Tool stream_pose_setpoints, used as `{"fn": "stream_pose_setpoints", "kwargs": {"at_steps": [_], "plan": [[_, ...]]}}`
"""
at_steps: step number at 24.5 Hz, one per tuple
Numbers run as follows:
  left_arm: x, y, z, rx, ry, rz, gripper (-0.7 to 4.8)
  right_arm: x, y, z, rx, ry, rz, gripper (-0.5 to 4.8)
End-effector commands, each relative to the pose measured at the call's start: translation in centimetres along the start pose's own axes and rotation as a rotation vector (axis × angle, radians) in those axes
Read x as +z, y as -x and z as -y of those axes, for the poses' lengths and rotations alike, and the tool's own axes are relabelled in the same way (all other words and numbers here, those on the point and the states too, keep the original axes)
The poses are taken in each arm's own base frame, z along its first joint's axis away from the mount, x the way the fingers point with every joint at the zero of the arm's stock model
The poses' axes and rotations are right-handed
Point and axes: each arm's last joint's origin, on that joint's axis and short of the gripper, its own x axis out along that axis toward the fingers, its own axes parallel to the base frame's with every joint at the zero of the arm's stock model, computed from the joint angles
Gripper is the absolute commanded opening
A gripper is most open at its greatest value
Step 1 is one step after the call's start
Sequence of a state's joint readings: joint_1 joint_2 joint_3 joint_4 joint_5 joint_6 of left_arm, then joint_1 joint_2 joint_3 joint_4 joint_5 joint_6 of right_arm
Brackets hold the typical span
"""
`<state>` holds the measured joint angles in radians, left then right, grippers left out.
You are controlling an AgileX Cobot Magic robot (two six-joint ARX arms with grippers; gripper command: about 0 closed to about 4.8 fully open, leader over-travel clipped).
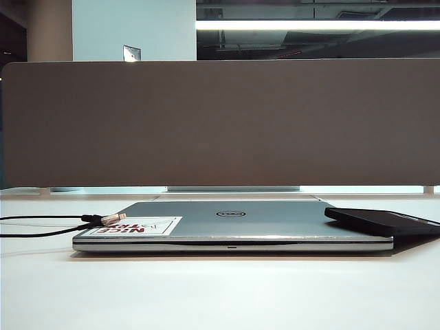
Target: Pick up the charging cable and the phone, plug the charging cable into the charging port on the phone, and finally place them back on the table.
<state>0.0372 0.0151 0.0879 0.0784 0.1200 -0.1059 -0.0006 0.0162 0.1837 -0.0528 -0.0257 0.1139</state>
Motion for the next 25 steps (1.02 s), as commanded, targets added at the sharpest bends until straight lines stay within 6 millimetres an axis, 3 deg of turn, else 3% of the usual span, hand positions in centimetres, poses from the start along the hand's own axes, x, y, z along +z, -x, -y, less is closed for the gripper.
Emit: {"fn": "stream_pose_setpoints", "kwargs": {"at_steps": [1, 4, 8, 13, 21, 25], "plan": [[1.8, -0.3, 0.2, -0.003, 0.0, 0.023, -0.05, 2.4, 0.0, -0.6, 0.099, -0.017, 0.001, -0.06], [3.2, -1.5, 0.2, 0.001, 0.006, -0.02, -0.05, 5.1, -0.6, -0.9, 0.122, -0.017, 0.001, -0.06], [4.9, -4.6, 0.1, 0.0, 0.014, -0.095, -0.06, 8.6, -2.6, -1.6, 0.207, -0.02, -0.038, -0.06], [4.6, -7.7, 1.7, -0.118, -0.055, -0.197, -0.06, 10.7, -4.1, -3.2, 0.307, -0.034, -0.065, -0.06], [2.0, -9.8, 2.8, -0.193, -0.124, -0.324, -0.06, 9.8, -3.4, -6.6, 0.509, -0.039, -0.218, -0.06], [1.1, -10.2, 2.8, -0.207, -0.178, -0.37, -0.06, 8.7, -2.1, -8.1, 0.651, 0.086, -0.3, -0.06]]}}
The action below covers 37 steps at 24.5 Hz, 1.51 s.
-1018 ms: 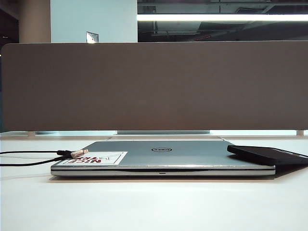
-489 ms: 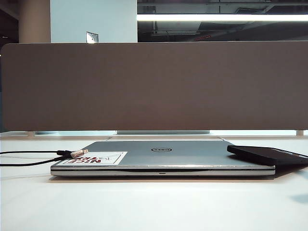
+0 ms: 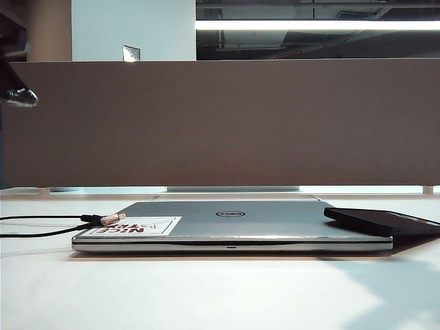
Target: Pick up the charging cable and the phone, plug the charging cable into the charging port on the phone, and finally place them back on the table.
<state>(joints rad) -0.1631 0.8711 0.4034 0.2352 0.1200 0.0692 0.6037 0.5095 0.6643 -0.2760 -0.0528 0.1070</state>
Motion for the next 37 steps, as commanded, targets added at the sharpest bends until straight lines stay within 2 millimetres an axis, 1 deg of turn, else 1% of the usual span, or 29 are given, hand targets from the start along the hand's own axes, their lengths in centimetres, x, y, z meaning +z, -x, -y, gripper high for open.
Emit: {"fn": "stream_pose_setpoints", "kwargs": {"at_steps": [1, 3, 6, 7, 12, 13, 14, 15, 16, 18, 22, 26, 30, 34, 37], "plan": [[0.1, -0.2, 0.3, -0.015, -0.072, 0.001, -0.06, -0.5, 0.1, -1.0, 0.075, 0.142, -0.062, -0.06], [0.0, -0.3, 0.8, -0.045, -0.115, -0.011, -0.06, -1.1, 0.2, -1.5, 0.11, 0.19, -0.102, -0.06], [-0.4, -0.7, 2.1, -0.113, -0.205, -0.036, -0.06, -1.4, 0.2, -1.9, 0.143, 0.196, -0.127, -0.06], [-0.7, -0.9, 2.5, -0.141, -0.269, -0.054, -0.06, -1.4, 0.2, -1.9, 0.15, 0.195, -0.126, -0.06], [-2.4, -2.3, 2.8, -0.188, -0.47, -0.15, -0.02, -1.4, 0.3, -1.9, 0.149, 0.194, -0.124, -0.06], [-2.6, -2.5, 2.8, -0.192, -0.478, -0.163, 0.16, -1.4, 0.3, -1.9, 0.151, 0.194, -0.124, -0.06], [-2.8, -2.6, 2.8, -0.196, -0.478, -0.174, 0.57, -1.4, 0.3, -1.9, 0.151, 0.194, -0.124, -0.06], [-3.0, -2.8, 2.9, -0.2, -0.479, -0.188, 1.2, -1.4, 0.3, -1.9, 0.151, 0.194, -0.123, -0.06], [-3.2, -2.9, 2.9, -0.205, -0.491, -0.199, 1.66, -1.4, 0.3, -1.9, 0.151, 0.194, -0.123, -0.06], [-3.8, -3.3, 2.9, -0.223, -0.555, -0.225, 2.2, -1.4, 0.3, -1.9, 0.151, 0.194, -0.124, -0.06], [-4.3, -3.4, 2.9, -0.253, -0.665, -0.253, 2.2, -1.4, 0.3, -1.9, 0.151, 0.194, -0.123, -0.06], [-4.4, -3.3, 2.9, -0.259, -0.675, -0.265, 2.2, -1.4, 0.3, -1.9, 0.151, 0.19, -0.122, -0.06], [-4.4, -3.4, 2.9, -0.267, -0.724, -0.261, 2.19, -1.3, 0.4, -1.9, 0.151, 0.19, -0.117, -0.06], [-4.5, -3.4, 2.9, -0.268, -0.724, -0.262, 2.19, -1.3, 0.4, -1.9, 0.151, 0.19, -0.116, -0.06], [-5.1, -3.8, 3.0, -0.282, -0.72, -0.294, 2.18, -1.2, 0.4, -1.9, 0.152, 0.189, -0.108, -0.06]]}}
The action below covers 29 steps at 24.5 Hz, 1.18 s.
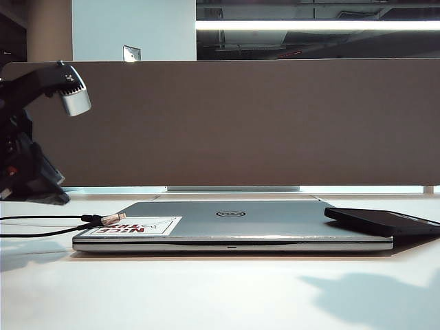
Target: Pick up the charging cable and the phone, plug the charging cable into the charging port on the phone, and finally place them back on the table.
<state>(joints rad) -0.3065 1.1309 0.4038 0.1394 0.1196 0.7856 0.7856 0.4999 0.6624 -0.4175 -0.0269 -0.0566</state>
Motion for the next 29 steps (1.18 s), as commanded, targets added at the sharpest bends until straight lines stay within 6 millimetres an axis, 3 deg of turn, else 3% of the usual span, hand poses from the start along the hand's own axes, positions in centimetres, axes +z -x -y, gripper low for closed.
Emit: {"fn": "stream_pose_setpoints", "kwargs": {"at_steps": [1, 15, 22, 29], "plan": [[-0.3, -0.7, 0.1, -0.021, 0.004, -0.021, 2.18, 0.3, 0.1, 0.0, -0.001, 0.0, 0.031, -0.06], [-0.9, -2.1, 0.5, -0.047, -0.003, -0.043, 2.15, 0.4, 0.1, 0.0, -0.002, 0.0, 0.038, -0.06], [0.1, -2.8, 2.0, -0.104, -0.075, -0.008, 2.15, 0.4, 0.1, 0.0, -0.002, 0.0, 0.038, -0.06], [0.0, -3.4, 2.1, -0.098, -0.075, -0.003, 2.15, 0.4, 0.1, 0.0, -0.002, 0.0, 0.04, -0.06]]}}
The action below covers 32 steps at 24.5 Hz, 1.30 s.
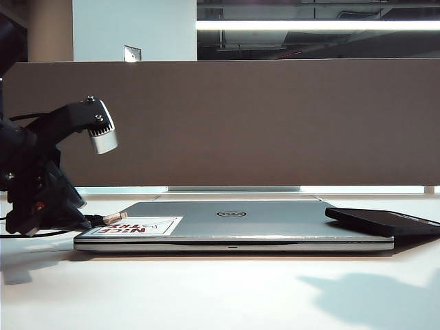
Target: Pick up the charging cable and the phone, plug the charging cable into the charging port on the phone, and finally place them back on the table.
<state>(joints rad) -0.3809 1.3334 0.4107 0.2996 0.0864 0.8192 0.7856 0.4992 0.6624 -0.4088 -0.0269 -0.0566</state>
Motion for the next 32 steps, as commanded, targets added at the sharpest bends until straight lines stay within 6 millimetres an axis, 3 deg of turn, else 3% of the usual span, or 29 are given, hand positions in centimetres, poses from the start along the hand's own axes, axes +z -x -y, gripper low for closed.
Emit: {"fn": "stream_pose_setpoints", "kwargs": {"at_steps": [1, 27, 32], "plan": [[-0.2, -0.1, 0.5, -0.052, -0.003, 0.004, 2.14, 0.3, 0.1, 0.0, -0.002, 0.0, 0.031, -0.06], [0.0, 1.1, 0.4, -0.071, 0.001, -0.018, 2.1, 0.7, 0.1, 0.1, -0.004, 0.001, 0.072, -0.06], [-0.8, 1.2, -0.3, -0.038, 0.041, -0.041, 2.09, 0.7, 0.2, 0.1, -0.004, 0.001, 0.073, -0.06]]}}
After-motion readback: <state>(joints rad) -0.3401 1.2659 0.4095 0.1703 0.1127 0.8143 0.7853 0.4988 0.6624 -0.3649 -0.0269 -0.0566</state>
